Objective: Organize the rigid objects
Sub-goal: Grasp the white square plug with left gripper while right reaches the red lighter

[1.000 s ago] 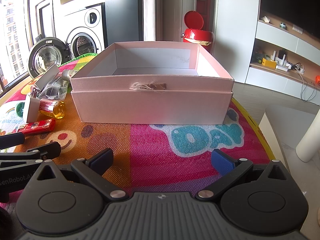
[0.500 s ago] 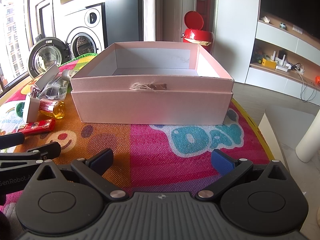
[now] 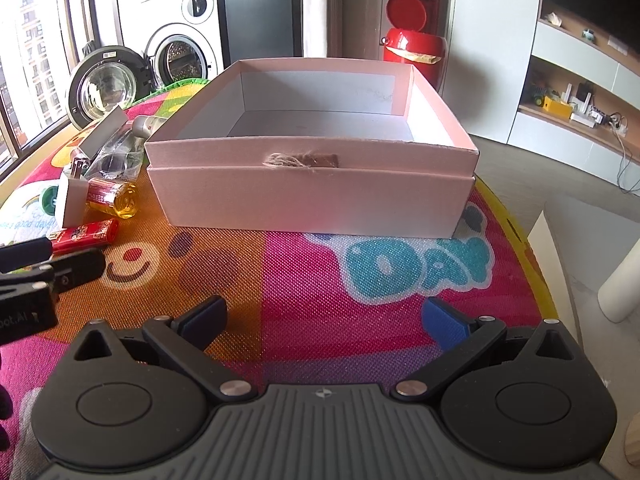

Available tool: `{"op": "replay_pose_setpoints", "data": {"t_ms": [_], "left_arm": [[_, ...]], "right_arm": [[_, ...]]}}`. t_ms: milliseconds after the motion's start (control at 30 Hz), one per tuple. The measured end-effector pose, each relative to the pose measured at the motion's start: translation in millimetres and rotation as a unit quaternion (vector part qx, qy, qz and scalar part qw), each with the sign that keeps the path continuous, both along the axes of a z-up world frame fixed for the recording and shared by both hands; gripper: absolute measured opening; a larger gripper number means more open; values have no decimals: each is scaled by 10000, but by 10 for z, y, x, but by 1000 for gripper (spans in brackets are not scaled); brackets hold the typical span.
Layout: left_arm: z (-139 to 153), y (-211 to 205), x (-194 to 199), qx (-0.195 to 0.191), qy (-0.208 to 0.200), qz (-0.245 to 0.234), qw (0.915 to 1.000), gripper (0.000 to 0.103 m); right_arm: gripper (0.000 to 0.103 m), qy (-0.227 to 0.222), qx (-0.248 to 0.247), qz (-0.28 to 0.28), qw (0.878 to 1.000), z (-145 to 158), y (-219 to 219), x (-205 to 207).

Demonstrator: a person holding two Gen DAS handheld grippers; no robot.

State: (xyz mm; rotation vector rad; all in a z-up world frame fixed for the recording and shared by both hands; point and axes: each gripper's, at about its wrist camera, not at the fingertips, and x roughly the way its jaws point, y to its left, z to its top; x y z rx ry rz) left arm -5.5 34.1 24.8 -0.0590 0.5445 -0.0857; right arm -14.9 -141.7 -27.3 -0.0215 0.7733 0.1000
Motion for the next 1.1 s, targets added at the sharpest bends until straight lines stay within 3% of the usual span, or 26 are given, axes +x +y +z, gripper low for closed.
{"op": "replay_pose_setpoints", "data": {"t_ms": [100,267,333,400,467,633,800,933,1100], "left_arm": [[120,213,60,225,-432,-72,9988,79],[115,409,398,290,47,-384,9988,75],[43,430,503,189,233,-502,9983,64],[-48,431,566,234,330,-485,9980,43],[-97,434,557,271,297,-471,9981,38],[-12,582,320,10,181,-707,9973,37],[79,851,-76,82,325,-542,9980,37],[109,1103,-362,3,498,-369,9981,37],[134,1252,-526,-106,487,-297,9983,37]], "right_arm": [[103,-40,-36,41,10000,-6,7,-18],[103,-143,-2,89,9999,-15,-5,-62],[103,-148,-25,109,9998,-10,4,-60],[103,-150,-24,156,9998,-5,0,-84],[103,-155,-22,254,9996,3,19,-102],[103,-347,-214,879,9953,71,272,-202],[103,-580,-174,1690,9837,195,784,-263],[103,-397,12,1976,9795,208,1175,-99],[103,-303,-110,2056,9781,158,1584,127]]}}
